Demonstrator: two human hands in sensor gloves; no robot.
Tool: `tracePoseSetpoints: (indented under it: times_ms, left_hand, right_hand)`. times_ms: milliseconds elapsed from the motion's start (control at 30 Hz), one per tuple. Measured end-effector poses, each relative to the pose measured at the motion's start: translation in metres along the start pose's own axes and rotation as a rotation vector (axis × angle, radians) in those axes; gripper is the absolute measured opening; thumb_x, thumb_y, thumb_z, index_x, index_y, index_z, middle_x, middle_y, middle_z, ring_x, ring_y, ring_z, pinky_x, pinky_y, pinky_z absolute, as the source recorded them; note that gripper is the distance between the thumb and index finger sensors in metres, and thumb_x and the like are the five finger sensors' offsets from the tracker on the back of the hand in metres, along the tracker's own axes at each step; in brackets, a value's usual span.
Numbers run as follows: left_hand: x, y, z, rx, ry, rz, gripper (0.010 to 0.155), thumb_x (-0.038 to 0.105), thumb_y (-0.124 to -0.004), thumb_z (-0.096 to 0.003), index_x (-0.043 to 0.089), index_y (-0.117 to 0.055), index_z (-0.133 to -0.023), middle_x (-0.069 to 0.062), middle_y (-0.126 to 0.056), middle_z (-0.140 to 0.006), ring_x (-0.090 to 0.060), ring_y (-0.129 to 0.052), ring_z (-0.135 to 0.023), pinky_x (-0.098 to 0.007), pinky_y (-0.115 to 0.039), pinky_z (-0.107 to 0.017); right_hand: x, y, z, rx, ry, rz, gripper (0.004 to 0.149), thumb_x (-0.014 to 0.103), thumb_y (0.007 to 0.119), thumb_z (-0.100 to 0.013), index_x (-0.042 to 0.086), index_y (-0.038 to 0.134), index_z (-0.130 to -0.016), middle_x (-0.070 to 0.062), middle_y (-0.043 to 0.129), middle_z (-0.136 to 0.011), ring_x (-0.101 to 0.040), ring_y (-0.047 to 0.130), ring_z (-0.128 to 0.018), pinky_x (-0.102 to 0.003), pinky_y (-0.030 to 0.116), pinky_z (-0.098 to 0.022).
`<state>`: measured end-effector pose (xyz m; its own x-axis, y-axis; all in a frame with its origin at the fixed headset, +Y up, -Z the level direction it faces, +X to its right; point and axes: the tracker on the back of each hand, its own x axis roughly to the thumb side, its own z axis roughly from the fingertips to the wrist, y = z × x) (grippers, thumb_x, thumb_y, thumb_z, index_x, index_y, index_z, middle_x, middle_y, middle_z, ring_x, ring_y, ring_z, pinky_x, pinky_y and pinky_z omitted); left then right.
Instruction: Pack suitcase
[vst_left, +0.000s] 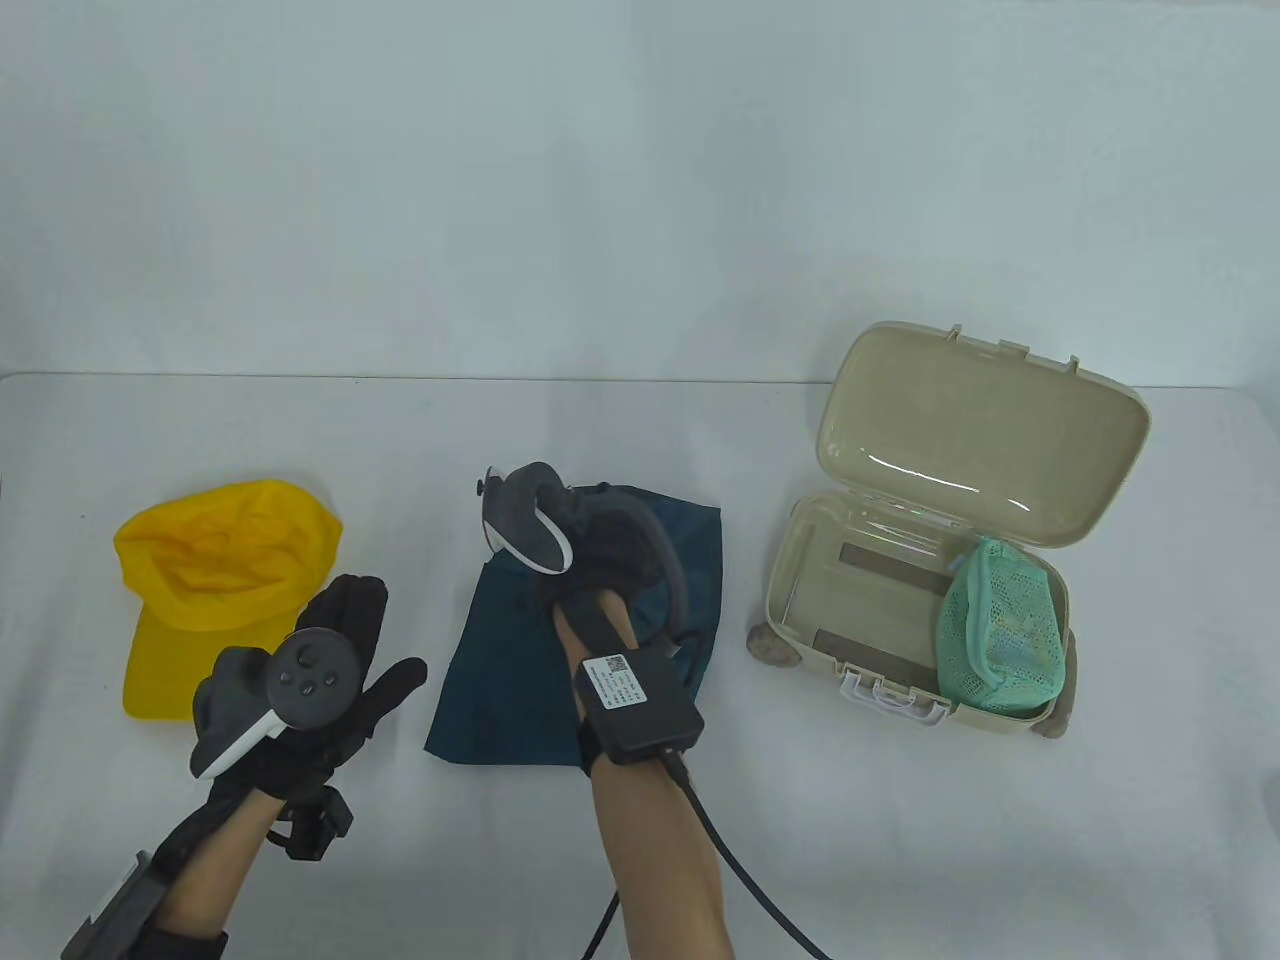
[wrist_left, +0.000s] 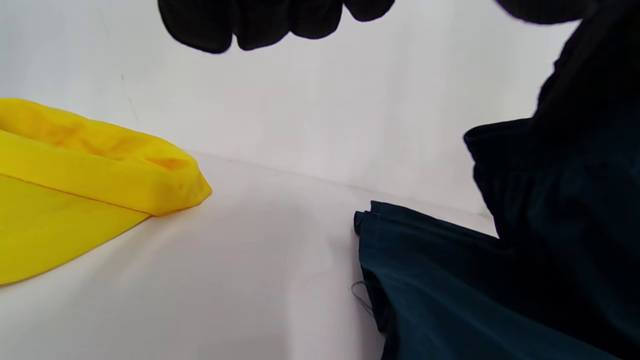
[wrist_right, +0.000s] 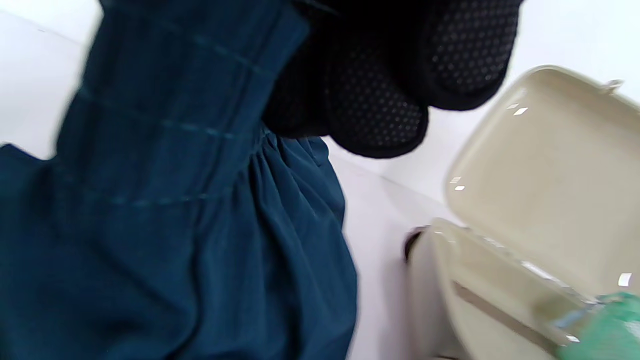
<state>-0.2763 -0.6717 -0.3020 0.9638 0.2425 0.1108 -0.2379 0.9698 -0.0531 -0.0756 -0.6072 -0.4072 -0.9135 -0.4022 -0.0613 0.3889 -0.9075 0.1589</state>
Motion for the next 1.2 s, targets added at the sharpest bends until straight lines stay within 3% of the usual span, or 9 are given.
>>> tracePoseSetpoints:
  times_ms: [100, 233, 467, 600, 800, 900, 1067, 1167, 1200]
  left_hand:
    - [-0.001, -0.003, -0.001, -0.018, 0.006, -0.015, 0.088, 0.062, -0.057, -0.0479, 0.016, -0.026, -0.116, -0.018, -0.033, -0.122, -0.044, -0.044, -0.113, -0.057, -0.052, -0.078]
    - [-0.002, -0.009, -0.004, -0.043, 0.015, -0.040, 0.087, 0.062, -0.057, -0.0480, 0.016, -0.026, -0.115, -0.018, -0.033, -0.122, -0.044, -0.044, -0.113, -0.057, -0.051, -0.078]
    - [0.004, -0.009, -0.011, -0.078, 0.024, 0.009, 0.088, 0.062, -0.057, -0.0483, 0.016, -0.025, -0.116, -0.018, -0.032, -0.122, -0.044, -0.044, -0.113, -0.057, -0.052, -0.078]
    - [0.023, -0.008, -0.038, -0.152, 0.039, 0.041, 0.088, 0.062, -0.058, -0.0486, 0.016, -0.026, -0.116, -0.017, -0.035, -0.122, -0.044, -0.046, -0.112, -0.057, -0.053, -0.078]
    - [0.049, -0.021, -0.091, -0.233, 0.149, 0.208, 0.089, 0.061, -0.061, -0.0487, 0.014, -0.025, -0.116, -0.018, -0.039, -0.121, -0.045, -0.051, -0.111, -0.056, -0.055, -0.077]
    - [0.052, -0.042, -0.116, -0.296, 0.257, 0.208, 0.091, 0.060, -0.063, -0.0488, 0.013, -0.023, -0.115, -0.018, -0.041, -0.121, -0.046, -0.053, -0.110, -0.057, -0.056, -0.077]
    - [0.049, -0.072, -0.134, -0.328, 0.426, 0.034, 0.090, 0.059, -0.064, -0.0490, 0.010, -0.027, -0.115, -0.021, -0.041, -0.120, -0.050, -0.048, -0.109, -0.060, -0.053, -0.076]
    - [0.047, -0.086, -0.141, -0.391, 0.455, 0.053, 0.092, 0.060, -0.065, -0.0478, 0.009, -0.030, -0.115, -0.022, -0.037, -0.120, -0.052, -0.043, -0.110, -0.062, -0.049, -0.076]
    - [0.047, -0.091, -0.144, -0.420, 0.470, 0.070, 0.092, 0.061, -0.066, -0.0475, 0.010, -0.030, -0.115, -0.022, -0.035, -0.121, -0.052, -0.040, -0.110, -0.063, -0.047, -0.077]
  right_hand:
    - [0.011, 0.004, 0.001, 0.059, -0.067, -0.147, 0.057, 0.053, 0.071, -0.051, 0.011, 0.081, -0.088, -0.001, 0.098, -0.068, -0.018, 0.103, -0.055, -0.039, 0.087, -0.045]
    - [0.012, 0.006, -0.010, 0.162, -0.189, -0.497, 0.064, 0.055, 0.063, -0.054, 0.011, 0.071, -0.099, -0.006, 0.092, -0.086, -0.026, 0.099, -0.068, -0.043, 0.084, -0.050]
    - [-0.046, 0.019, -0.026, 0.122, -0.079, -0.427, 0.071, 0.057, 0.062, -0.053, 0.008, 0.063, -0.105, -0.013, 0.084, -0.095, -0.031, 0.097, -0.072, -0.040, 0.086, -0.047]
    - [-0.077, 0.044, -0.035, 0.172, -0.026, -0.455, 0.077, 0.060, 0.063, -0.051, 0.005, 0.062, -0.105, -0.016, 0.085, -0.094, -0.031, 0.100, -0.067, -0.037, 0.088, -0.043]
    - [-0.083, 0.086, -0.042, 0.290, -0.050, -0.545, 0.086, 0.063, 0.061, -0.051, -0.001, 0.053, -0.108, -0.022, 0.079, -0.099, -0.038, 0.097, -0.073, -0.041, 0.089, -0.045]
    - [-0.080, 0.108, -0.045, 0.337, -0.049, -0.555, 0.091, 0.063, 0.060, -0.051, -0.005, 0.047, -0.109, -0.025, 0.075, -0.101, -0.040, 0.096, -0.074, -0.041, 0.089, -0.045]
    - [-0.080, 0.138, -0.053, 0.400, -0.041, -0.625, 0.094, 0.064, 0.060, -0.051, -0.007, 0.043, -0.109, -0.025, 0.077, -0.099, -0.038, 0.097, -0.073, -0.039, 0.090, -0.045]
    - [-0.080, 0.156, -0.059, 0.451, -0.032, -0.672, 0.094, 0.063, 0.062, -0.050, -0.008, 0.045, -0.108, -0.022, 0.080, -0.096, -0.037, 0.097, -0.071, -0.039, 0.089, -0.045]
    - [-0.081, 0.159, -0.060, 0.421, -0.010, -0.674, 0.093, 0.063, 0.063, -0.050, -0.008, 0.046, -0.108, -0.020, 0.081, -0.094, -0.035, 0.098, -0.068, -0.038, 0.090, -0.044]
